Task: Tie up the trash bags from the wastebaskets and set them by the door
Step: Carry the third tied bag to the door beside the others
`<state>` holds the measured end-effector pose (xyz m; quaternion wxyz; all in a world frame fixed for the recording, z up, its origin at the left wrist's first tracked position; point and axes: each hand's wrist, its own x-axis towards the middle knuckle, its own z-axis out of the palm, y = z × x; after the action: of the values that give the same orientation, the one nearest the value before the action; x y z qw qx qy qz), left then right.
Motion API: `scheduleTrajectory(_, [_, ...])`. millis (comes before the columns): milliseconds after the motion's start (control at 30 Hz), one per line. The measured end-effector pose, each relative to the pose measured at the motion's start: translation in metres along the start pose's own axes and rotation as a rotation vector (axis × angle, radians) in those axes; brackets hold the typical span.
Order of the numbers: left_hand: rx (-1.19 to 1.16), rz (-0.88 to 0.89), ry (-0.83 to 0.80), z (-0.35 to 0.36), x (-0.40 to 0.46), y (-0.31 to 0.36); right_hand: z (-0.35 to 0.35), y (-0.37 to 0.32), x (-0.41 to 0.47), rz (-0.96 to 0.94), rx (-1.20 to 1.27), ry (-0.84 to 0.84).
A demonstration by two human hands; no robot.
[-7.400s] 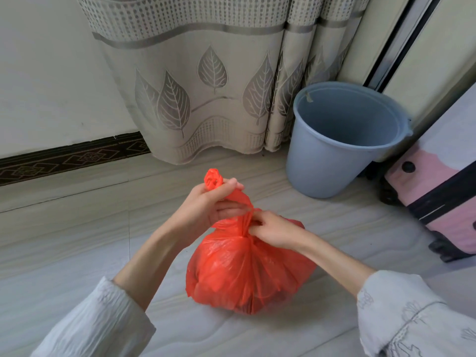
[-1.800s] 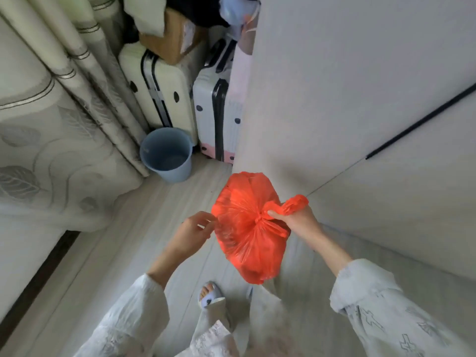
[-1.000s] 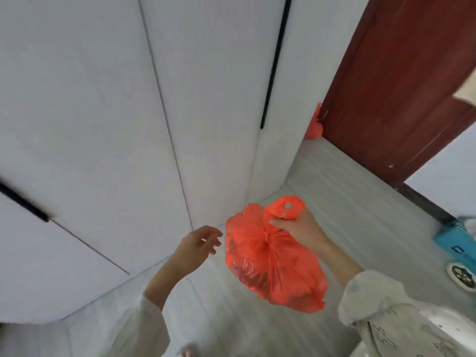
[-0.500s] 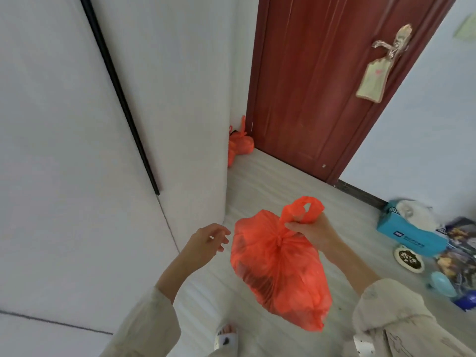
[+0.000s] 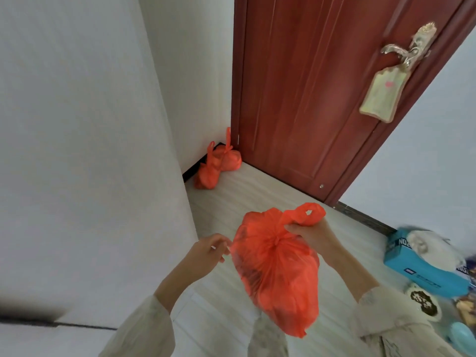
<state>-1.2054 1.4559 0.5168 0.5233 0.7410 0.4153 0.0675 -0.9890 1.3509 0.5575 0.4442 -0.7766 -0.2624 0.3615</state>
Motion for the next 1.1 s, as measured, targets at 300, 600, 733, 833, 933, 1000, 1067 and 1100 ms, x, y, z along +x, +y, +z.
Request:
scheduleTrajectory(300, [-0.228, -0.174, 0.111, 0.01, 0.182, 0.067, -0.046, -0.044, 0.201, 0.069, -0.069, -0.175])
scheduleTrajectory(600, [-0.267, -0.291, 0.26, -0.032, 0.313, 0.065, -0.007, -0.083, 0.388, 0.136, -0.186, -0.275])
scheduleTrajectory(733, [-0.354, -0.36, 0.359, -0.065, 0.379, 0.041, 0.038, -0.105, 0.464, 0.142, -0.161, -0.339])
scheduleTrajectory(833, [-0.426, -0.437, 0.444, -0.093, 0.422, 0.02, 0.077, -0.115, 0.511, 0.169, -0.111, -0.387])
scheduleTrajectory(933, [-0.486, -0.495, 0.533, -0.125, 0.455, 0.009, 0.117, -0.122, 0.551, 0.213, -0.104, -0.457])
scheduleTrajectory(1000, [-0.51, -0.544, 0.583, -0.14, 0.466, 0.003, 0.143, -0.126, 0.572, 0.25, -0.137, -0.511])
scheduleTrajectory(1067, [-0.53, -0.576, 0.607, -0.149, 0.474, -0.006, 0.169, -0.132, 0.594, 0.273, -0.171, -0.557])
scheduleTrajectory(1100, [-0.53, -0.6, 0.608, -0.154, 0.478, -0.013, 0.183, -0.136, 0.605, 0.265, -0.193, -0.572])
